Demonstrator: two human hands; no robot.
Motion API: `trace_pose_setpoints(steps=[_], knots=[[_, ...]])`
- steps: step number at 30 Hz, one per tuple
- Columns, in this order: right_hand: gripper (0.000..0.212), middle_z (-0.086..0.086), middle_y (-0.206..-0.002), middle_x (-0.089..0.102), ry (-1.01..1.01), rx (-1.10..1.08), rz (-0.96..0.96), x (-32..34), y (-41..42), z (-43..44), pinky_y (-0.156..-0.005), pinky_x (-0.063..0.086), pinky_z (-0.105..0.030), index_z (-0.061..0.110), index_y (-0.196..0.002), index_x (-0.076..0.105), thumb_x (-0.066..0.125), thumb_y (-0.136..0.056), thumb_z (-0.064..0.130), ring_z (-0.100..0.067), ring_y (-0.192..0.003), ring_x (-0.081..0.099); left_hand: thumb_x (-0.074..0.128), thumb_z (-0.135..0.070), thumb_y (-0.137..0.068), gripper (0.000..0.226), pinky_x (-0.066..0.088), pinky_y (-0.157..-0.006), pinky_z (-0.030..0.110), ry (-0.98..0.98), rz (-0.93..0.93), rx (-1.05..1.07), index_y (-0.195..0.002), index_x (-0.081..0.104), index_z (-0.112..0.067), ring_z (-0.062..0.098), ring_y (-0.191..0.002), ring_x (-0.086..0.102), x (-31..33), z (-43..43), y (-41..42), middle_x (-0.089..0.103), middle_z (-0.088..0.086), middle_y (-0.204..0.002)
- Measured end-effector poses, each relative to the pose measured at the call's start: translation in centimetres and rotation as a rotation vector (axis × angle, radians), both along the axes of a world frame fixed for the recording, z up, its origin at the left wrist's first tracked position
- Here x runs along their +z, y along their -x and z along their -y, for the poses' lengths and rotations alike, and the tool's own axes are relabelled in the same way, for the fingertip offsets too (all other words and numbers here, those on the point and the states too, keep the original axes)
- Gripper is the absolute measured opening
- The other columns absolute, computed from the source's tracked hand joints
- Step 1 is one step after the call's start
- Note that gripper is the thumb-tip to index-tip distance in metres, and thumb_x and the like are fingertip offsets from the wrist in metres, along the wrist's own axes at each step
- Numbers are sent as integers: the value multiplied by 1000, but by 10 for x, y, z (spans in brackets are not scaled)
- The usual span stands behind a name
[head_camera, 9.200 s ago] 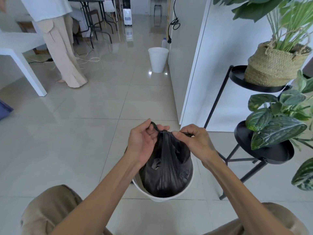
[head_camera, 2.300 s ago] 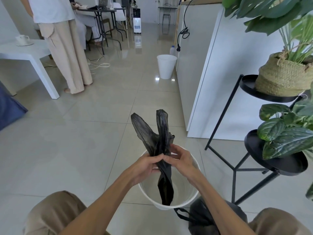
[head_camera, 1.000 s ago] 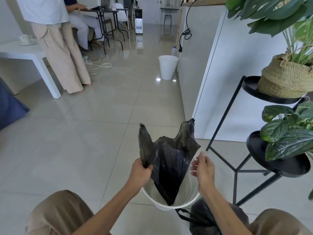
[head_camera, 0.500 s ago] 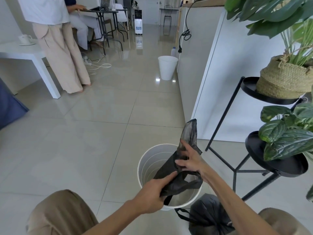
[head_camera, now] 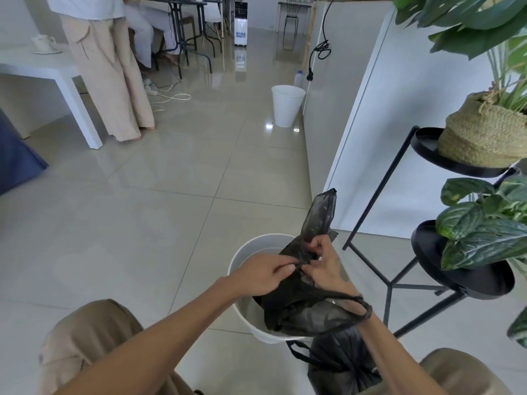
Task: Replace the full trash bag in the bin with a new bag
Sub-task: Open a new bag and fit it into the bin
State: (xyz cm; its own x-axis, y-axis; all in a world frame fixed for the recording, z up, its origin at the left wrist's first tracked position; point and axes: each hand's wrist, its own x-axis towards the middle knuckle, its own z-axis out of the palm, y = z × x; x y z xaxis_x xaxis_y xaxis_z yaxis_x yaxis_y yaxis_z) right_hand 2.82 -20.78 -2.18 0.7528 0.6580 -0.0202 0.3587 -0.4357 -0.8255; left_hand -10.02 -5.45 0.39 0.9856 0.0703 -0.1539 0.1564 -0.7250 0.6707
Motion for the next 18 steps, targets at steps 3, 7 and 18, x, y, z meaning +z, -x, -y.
trace_pose_setpoints(steps=[3, 7, 18], knots=[[35, -4, -73, 58, 41, -16, 172, 0, -2, 9, -58, 46, -32, 29, -74, 49, 63, -74, -4, -17, -62, 53, 38, -41, -106, 38, 41, -75, 31, -275, -78, 107, -90, 63, -17, 28, -97, 64, -8, -8, -11, 72, 10, -101], [55, 8, -56, 57, 242, -47, 150, 9, -6, 21, -52, 46, -16, 26, -55, 60, 50, -92, -12, -10, -56, 58, 38, -57, -100, 55, 48, -71, 34, -491, -91, 393, -96, 71, -13, 32, -90, 68, -14, -20, -9, 71, 10, -96], [71, 0, -152, 30, 764, 78, 72, 22, -35, 30, -61, 63, -33, 12, -148, 35, 69, -85, 15, -34, -127, 49, 65, -35, -81, 70, 50, -72, 34, -580, -291, 343, -145, 38, -35, 31, -99, 68, -16, -52, 24, 66, 5, -113]])
